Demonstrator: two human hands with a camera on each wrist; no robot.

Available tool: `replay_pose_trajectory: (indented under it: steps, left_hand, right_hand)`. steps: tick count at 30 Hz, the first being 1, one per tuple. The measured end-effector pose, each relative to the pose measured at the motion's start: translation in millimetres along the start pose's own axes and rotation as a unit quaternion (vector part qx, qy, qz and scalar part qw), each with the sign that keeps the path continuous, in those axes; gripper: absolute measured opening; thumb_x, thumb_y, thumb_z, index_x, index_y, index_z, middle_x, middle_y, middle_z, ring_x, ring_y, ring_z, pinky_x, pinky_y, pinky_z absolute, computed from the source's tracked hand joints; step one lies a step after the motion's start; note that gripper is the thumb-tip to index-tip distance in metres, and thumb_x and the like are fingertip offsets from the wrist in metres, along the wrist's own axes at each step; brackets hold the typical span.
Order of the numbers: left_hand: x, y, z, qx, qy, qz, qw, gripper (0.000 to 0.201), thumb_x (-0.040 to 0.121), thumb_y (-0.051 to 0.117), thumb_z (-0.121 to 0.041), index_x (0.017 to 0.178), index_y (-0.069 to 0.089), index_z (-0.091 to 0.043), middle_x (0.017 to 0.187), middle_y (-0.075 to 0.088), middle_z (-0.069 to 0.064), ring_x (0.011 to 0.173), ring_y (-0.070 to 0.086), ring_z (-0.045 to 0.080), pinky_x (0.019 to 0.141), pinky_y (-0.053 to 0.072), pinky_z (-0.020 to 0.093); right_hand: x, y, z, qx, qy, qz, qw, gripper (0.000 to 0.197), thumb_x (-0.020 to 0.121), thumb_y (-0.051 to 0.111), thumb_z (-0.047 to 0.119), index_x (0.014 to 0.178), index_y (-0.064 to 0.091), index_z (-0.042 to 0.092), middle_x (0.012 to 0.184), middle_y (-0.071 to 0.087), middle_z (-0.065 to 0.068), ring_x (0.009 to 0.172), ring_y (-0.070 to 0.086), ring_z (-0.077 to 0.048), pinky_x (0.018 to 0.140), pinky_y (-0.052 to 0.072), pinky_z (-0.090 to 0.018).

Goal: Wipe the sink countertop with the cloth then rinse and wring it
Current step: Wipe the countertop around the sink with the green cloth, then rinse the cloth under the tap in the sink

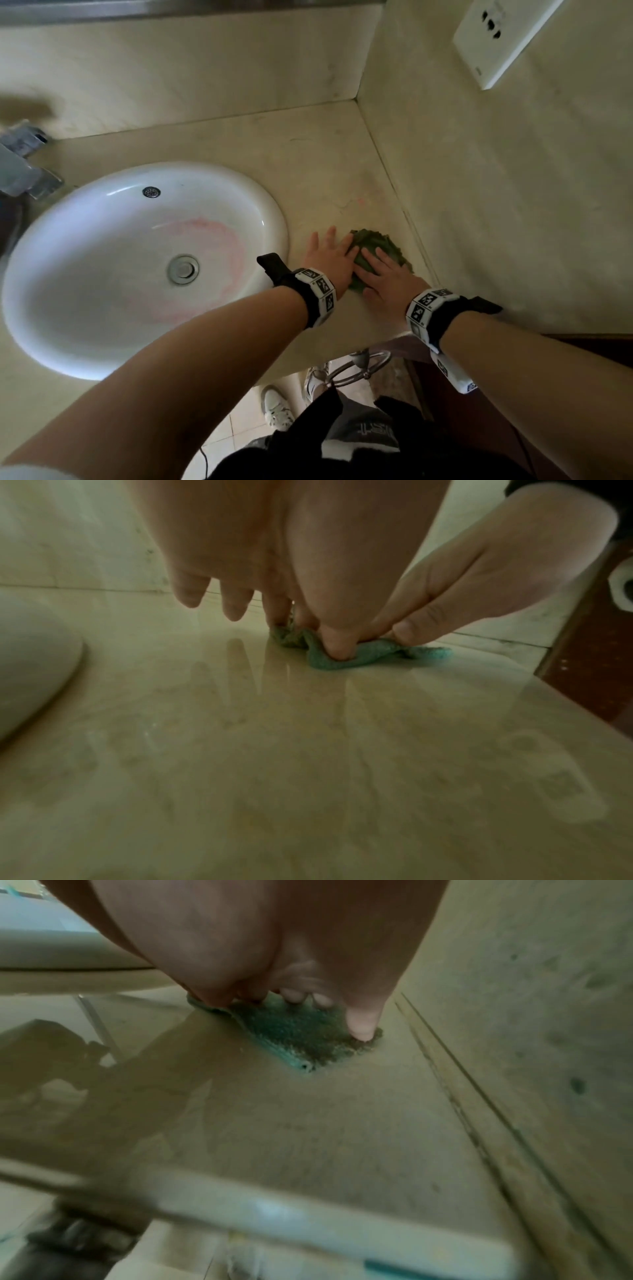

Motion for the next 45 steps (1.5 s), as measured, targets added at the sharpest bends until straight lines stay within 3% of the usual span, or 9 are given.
replay_pose_trajectory:
  steps: [13, 17, 20, 23, 26, 29, 36, 39, 45]
  left_hand:
    - [40.5, -30.2, 53.9, 0.024, -0.037, -0.019, 0.999, 0.064, 0.101, 0.035, -0.042, 0.154, 0.003, -0.026, 0.162, -0.007, -0.004, 0.147, -0.012, 0.034, 0.116, 0.001, 0.058]
    - [35.7, -32.2, 56.5, 0.035, -0.038, -0.017, 0.999, 0.062, 0.102, 0.034, -0.036, 0.154, 0.003, -0.023, 0.162, -0.006, -0.001, 0.146, -0.012, 0.035, 0.116, -0.001, 0.058]
    - [29.1, -31.2, 57.5, 0.053, -0.044, -0.027, 0.997, 0.059, 0.102, 0.034, -0.033, 0.154, 0.008, -0.021, 0.162, -0.002, 0.002, 0.147, -0.010, 0.035, 0.117, 0.001, 0.058]
    - [21.0, -30.1, 58.5, 0.053, -0.032, -0.018, 0.998, 0.059, 0.100, 0.039, -0.034, 0.153, 0.018, -0.020, 0.162, 0.001, 0.004, 0.147, -0.009, 0.036, 0.117, 0.002, 0.056]
    - [5.8, -29.5, 66.0, -0.024, -0.015, -0.031, 0.999, 0.061, 0.094, 0.047, -0.046, 0.149, 0.031, -0.025, 0.161, 0.010, 0.003, 0.147, -0.003, 0.034, 0.118, 0.005, 0.053]
    - [-20.3, -29.6, 83.7, -0.142, 0.012, -0.106, 0.984, 0.075, 0.082, 0.061, -0.050, 0.146, 0.031, -0.026, 0.153, 0.031, 0.002, 0.141, 0.024, 0.029, 0.114, 0.025, 0.046]
    - [-125.7, -21.9, 169.6, -0.285, -0.033, -0.251, 0.925, 0.042, 0.073, 0.071, -0.029, 0.111, 0.053, -0.023, 0.100, 0.065, -0.003, 0.095, 0.061, 0.021, 0.090, 0.048, 0.038]
    - [-168.3, -7.7, 209.7, -0.295, -0.081, -0.237, 0.922, 0.017, 0.084, 0.060, -0.023, 0.100, 0.055, -0.018, 0.091, 0.065, 0.000, 0.078, 0.062, 0.022, 0.066, 0.049, 0.034]
    - [-222.9, 15.4, 269.8, -0.159, -0.091, -0.176, 0.967, 0.014, 0.090, 0.050, -0.016, 0.100, 0.059, -0.018, 0.089, 0.063, 0.003, 0.082, 0.063, 0.027, 0.063, 0.044, 0.032]
  right_hand:
    - [53.8, -49.5, -6.4, 0.021, -0.041, -0.058, 0.997, 0.054, 0.100, 0.026, 0.044, 0.151, 0.007, 0.042, 0.161, -0.011, 0.007, 0.148, -0.014, -0.021, 0.116, 0.007, -0.059]
    - [53.8, -69.9, -12.1, 0.078, -0.046, -0.130, 0.987, 0.047, 0.097, 0.044, 0.039, 0.143, 0.039, 0.037, 0.159, 0.020, 0.003, 0.147, 0.015, -0.019, 0.116, 0.026, -0.045]
    - [53.1, -72.5, -10.2, 0.063, -0.004, -0.168, 0.984, 0.050, 0.086, 0.062, 0.039, 0.132, 0.050, 0.023, 0.140, 0.041, -0.003, 0.130, 0.036, -0.024, 0.102, 0.043, -0.040]
    - [53.4, -67.1, 8.6, 0.044, 0.027, -0.164, 0.985, 0.027, 0.091, 0.055, 0.026, 0.115, 0.053, 0.014, 0.124, 0.045, -0.009, 0.117, 0.043, -0.029, 0.088, 0.048, -0.039]
    - [49.9, -73.3, 31.4, 0.070, 0.036, -0.171, 0.982, 0.017, 0.095, 0.045, 0.019, 0.108, 0.054, 0.014, 0.119, 0.053, -0.010, 0.108, 0.051, -0.029, 0.084, 0.047, -0.037]
    - [41.7, -90.3, 61.6, 0.151, 0.000, -0.204, 0.967, 0.024, 0.091, 0.049, 0.016, 0.115, 0.053, 0.016, 0.116, 0.061, -0.009, 0.102, 0.058, -0.028, 0.083, 0.047, -0.035]
    - [9.6, -135.7, 195.7, 0.260, -0.135, -0.265, 0.919, 0.019, 0.087, 0.047, 0.010, 0.103, 0.049, 0.019, 0.085, 0.065, -0.002, 0.072, 0.062, -0.023, 0.066, 0.050, -0.032]
    - [14.6, -142.0, 255.7, 0.230, -0.138, -0.249, 0.931, 0.013, 0.086, 0.043, 0.010, 0.098, 0.043, 0.016, 0.077, 0.061, -0.008, 0.066, 0.058, -0.028, 0.062, 0.051, -0.040]
    - [16.9, -146.6, 334.2, 0.058, -0.164, -0.201, 0.964, 0.026, 0.086, 0.053, 0.040, 0.099, 0.042, 0.021, 0.077, 0.060, 0.002, 0.064, 0.058, -0.021, 0.059, 0.050, -0.035]
Point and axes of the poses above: each hand's wrist, its own x-axis towards the middle knuckle, its own y-axis out of the palm, z = x × y, the point moved 2 cm from there along x, towards the middle knuckle
